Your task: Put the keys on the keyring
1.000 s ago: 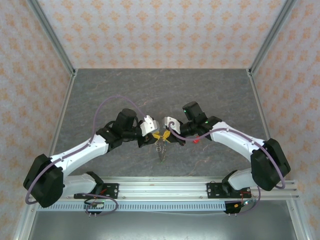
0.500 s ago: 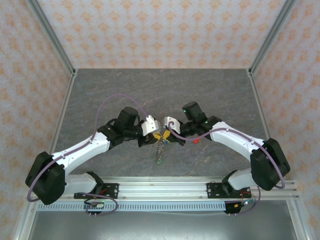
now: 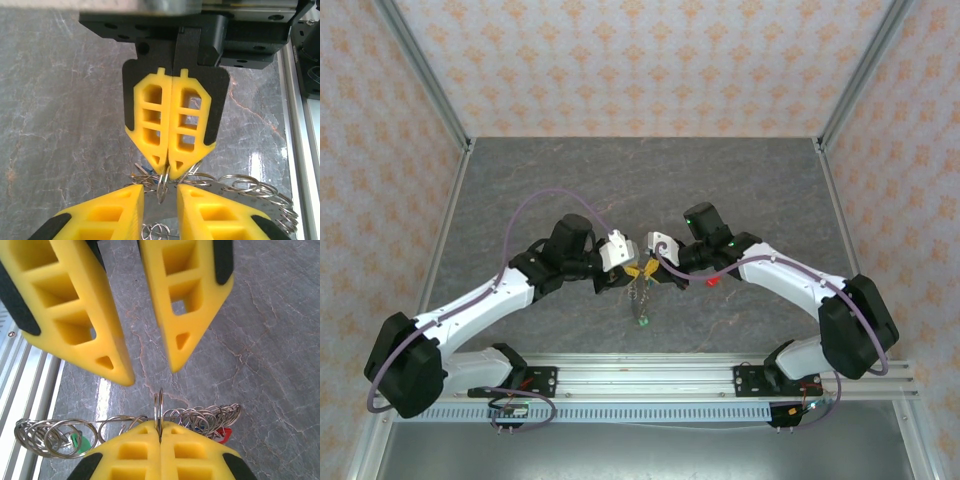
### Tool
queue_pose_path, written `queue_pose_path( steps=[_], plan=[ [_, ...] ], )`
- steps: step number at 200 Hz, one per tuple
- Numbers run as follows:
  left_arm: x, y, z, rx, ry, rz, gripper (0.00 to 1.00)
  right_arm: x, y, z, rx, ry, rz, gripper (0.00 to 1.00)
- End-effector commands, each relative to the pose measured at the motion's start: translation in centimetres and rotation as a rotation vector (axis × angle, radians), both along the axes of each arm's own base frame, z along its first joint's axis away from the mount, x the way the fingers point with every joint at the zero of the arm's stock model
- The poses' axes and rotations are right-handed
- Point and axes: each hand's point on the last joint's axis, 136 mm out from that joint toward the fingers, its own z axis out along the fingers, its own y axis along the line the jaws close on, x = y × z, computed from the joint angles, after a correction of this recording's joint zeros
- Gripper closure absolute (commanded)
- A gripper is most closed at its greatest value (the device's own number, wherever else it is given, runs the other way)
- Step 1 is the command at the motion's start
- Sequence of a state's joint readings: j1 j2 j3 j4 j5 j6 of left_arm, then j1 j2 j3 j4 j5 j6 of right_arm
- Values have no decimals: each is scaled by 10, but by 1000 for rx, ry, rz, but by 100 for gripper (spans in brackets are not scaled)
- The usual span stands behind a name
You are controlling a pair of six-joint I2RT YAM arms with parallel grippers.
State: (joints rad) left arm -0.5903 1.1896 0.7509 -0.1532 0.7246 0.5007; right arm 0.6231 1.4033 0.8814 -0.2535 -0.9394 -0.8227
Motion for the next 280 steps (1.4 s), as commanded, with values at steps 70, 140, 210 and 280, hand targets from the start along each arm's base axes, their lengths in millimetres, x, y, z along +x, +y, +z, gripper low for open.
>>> queue_pose_path(
  steps=[70, 140, 210, 280],
  plan=[
    [-3, -10, -2, 11, 19, -74, 79, 1, 11, 24, 88, -44, 26, 100],
    [0, -11, -7, 37, 29, -76, 84, 0, 12, 29, 110, -51, 34, 100],
    [2, -10, -12, 54, 32, -76, 100, 2, 12, 30, 123, -62, 14, 100],
    [5, -24, 22, -167, -25, -53, 100, 2, 9, 7, 173, 14, -29, 89]
  ],
)
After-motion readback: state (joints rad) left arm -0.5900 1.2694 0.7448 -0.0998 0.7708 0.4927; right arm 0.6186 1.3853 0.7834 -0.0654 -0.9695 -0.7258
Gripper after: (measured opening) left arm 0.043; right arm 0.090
